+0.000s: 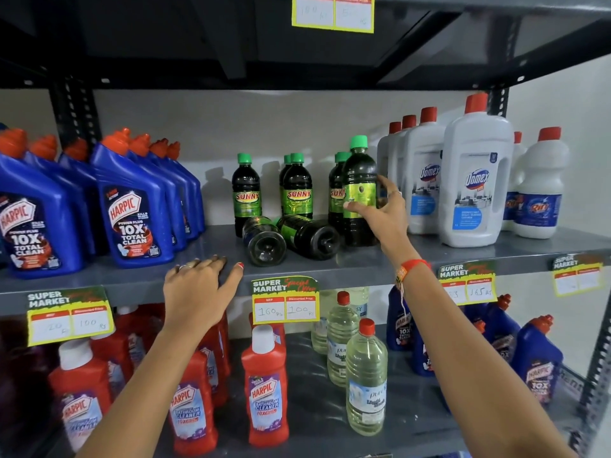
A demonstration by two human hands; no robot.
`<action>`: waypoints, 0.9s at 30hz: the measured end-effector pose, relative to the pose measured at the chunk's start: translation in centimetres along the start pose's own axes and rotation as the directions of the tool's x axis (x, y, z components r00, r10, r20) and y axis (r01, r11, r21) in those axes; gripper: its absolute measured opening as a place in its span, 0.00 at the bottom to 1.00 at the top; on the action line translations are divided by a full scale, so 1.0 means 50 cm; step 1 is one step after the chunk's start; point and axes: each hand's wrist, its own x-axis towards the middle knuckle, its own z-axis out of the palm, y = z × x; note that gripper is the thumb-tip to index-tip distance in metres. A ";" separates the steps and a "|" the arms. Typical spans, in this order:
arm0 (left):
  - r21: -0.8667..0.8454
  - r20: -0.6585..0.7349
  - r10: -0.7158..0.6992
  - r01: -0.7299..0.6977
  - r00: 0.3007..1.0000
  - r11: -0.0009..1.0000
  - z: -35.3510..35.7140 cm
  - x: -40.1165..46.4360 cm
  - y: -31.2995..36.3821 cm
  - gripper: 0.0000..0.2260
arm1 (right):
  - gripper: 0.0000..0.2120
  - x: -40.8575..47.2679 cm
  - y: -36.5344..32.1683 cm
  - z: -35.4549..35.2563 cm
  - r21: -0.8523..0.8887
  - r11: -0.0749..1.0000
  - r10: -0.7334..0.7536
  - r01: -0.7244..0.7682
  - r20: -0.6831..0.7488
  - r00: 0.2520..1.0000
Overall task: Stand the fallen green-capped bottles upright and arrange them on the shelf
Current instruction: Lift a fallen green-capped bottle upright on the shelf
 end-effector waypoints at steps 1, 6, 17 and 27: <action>-0.002 0.002 -0.004 0.004 1.000 1.000 0.001 0.001 0.000 0.26 | 0.43 -0.005 0.006 -0.001 0.011 1.000 -0.012 0.012 0.004 1.000; -0.012 0.011 -0.007 0.007 1.000 1.000 0.000 0.000 0.003 0.26 | 0.38 -0.013 0.032 -0.009 0.012 0.998 -0.056 0.055 0.038 0.998; -0.029 0.017 -0.015 0.015 1.000 0.999 0.001 -0.002 0.003 0.26 | 0.45 -0.025 0.022 0.016 -0.329 0.940 -0.139 0.088 -0.136 0.981; -0.031 0.016 -0.030 0.030 0.999 0.999 0.003 -0.001 0.003 0.27 | 0.26 0.042 0.038 -0.024 0.310 0.896 0.176 -0.320 0.415 0.893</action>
